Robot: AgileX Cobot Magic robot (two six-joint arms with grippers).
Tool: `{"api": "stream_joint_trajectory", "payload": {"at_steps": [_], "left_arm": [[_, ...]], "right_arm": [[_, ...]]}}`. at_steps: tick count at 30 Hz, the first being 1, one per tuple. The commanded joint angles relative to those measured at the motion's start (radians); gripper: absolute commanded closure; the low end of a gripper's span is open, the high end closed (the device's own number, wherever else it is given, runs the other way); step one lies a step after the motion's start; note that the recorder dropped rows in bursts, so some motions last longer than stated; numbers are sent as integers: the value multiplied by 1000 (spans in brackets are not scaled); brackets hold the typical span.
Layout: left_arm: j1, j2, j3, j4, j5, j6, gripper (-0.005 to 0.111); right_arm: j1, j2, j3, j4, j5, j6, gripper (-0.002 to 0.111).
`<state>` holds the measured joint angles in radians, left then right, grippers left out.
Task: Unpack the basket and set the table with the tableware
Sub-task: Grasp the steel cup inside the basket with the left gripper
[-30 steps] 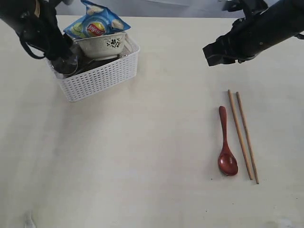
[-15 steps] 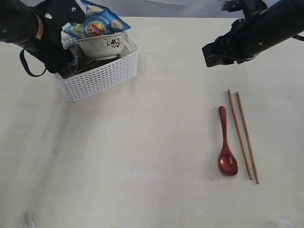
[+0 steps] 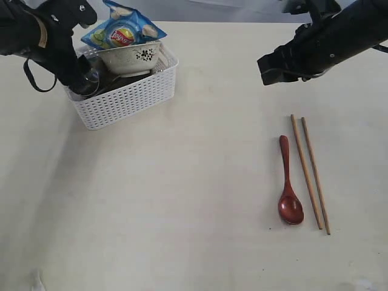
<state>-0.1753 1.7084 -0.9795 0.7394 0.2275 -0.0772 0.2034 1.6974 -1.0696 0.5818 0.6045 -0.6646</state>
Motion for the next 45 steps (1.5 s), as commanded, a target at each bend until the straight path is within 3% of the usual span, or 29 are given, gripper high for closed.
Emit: {"api": "stream_joint_trajectory", "payload": {"at_steps": [1,4,12,29,45], "left_arm": [[3,38,7,-9,-20,22,37],[3,55,7,-9,-24,25,50],[3,59,7,-10,-42,22,107],[1,52,7,-10,29,35,107],[-23,-104,7,-8,88,57,107]], "right_arm": [[-3,-9,0,2,-2,-9,73],[-3,-9,0,2,-5,-9,73],[-3,-9,0,4,-20,-9,73],[-3,-9,0,4,-31,-11,73],[-3,-9,0,4,-31,-11,73]]}}
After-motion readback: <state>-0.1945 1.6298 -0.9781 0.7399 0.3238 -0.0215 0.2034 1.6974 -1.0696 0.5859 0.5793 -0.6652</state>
